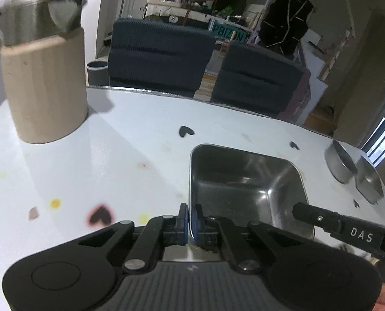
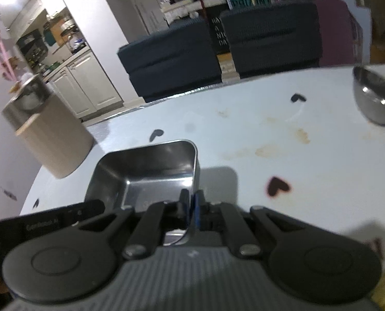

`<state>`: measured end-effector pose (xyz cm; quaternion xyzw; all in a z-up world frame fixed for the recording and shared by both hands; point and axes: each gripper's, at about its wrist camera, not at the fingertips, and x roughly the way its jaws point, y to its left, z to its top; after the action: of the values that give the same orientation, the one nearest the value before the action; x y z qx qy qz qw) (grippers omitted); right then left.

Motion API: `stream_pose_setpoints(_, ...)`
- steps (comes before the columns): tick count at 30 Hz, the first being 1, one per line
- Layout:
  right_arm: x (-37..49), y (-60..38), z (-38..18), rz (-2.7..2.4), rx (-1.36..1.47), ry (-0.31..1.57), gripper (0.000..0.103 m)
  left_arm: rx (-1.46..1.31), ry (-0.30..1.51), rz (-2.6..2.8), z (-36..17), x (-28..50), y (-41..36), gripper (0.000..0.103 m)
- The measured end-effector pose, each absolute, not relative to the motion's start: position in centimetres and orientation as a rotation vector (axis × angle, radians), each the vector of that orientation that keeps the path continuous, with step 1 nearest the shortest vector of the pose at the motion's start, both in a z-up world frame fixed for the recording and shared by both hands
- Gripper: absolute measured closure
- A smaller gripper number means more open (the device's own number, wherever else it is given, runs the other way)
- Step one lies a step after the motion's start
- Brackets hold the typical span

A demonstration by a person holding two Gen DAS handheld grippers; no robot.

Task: Organize plates and bowls
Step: 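Lift the steel tray with both tools and carry it beside the stacked bowls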

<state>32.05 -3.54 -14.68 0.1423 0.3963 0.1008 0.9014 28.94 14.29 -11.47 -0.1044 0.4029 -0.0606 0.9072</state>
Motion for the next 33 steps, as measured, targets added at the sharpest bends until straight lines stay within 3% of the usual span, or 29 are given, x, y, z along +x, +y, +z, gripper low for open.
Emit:
stream_pose_setpoints(14,18.8,-4.1,-9.3,0.248,0.285,0.726,0.098,-0.180,0.792,-0.104,-6.3,15.4,13.2,0.100)
stream_pose_setpoints(33,14.7,-1.8,-15.3,0.255,0.257,0.874,0.098,-0.189,0.904,-0.065,-11.5,10.1,14.8,0.100)
